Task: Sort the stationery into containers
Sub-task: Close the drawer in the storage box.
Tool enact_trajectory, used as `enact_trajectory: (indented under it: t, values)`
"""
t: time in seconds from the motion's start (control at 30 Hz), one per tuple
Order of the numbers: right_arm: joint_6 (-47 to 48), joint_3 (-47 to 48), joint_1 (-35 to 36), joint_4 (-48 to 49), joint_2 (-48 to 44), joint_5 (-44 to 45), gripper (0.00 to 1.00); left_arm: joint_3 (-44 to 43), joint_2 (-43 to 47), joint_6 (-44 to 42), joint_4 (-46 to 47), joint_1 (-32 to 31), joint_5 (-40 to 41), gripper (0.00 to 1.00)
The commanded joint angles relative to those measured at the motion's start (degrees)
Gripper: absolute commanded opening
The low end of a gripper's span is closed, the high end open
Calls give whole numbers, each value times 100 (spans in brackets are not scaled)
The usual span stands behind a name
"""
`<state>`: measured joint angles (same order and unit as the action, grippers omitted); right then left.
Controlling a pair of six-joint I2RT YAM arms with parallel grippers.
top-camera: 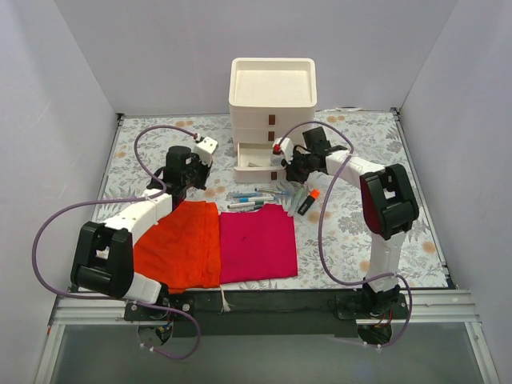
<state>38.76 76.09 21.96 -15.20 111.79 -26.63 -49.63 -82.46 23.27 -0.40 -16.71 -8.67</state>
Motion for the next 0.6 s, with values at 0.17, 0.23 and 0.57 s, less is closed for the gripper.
enact_trajectory:
  t: [0.17, 0.23, 0.57]
  values:
    - [-756, 1030, 46, 2064, 423, 958, 1, 129, 538, 134, -170, 115, 58, 0]
    - [-870, 995, 89, 2346, 397, 932, 1, 137, 529, 126, -179, 115, 23, 0]
    - [-1073, 1021, 537, 2890, 642, 1063, 1, 67, 327, 90, -74, 133, -21, 9]
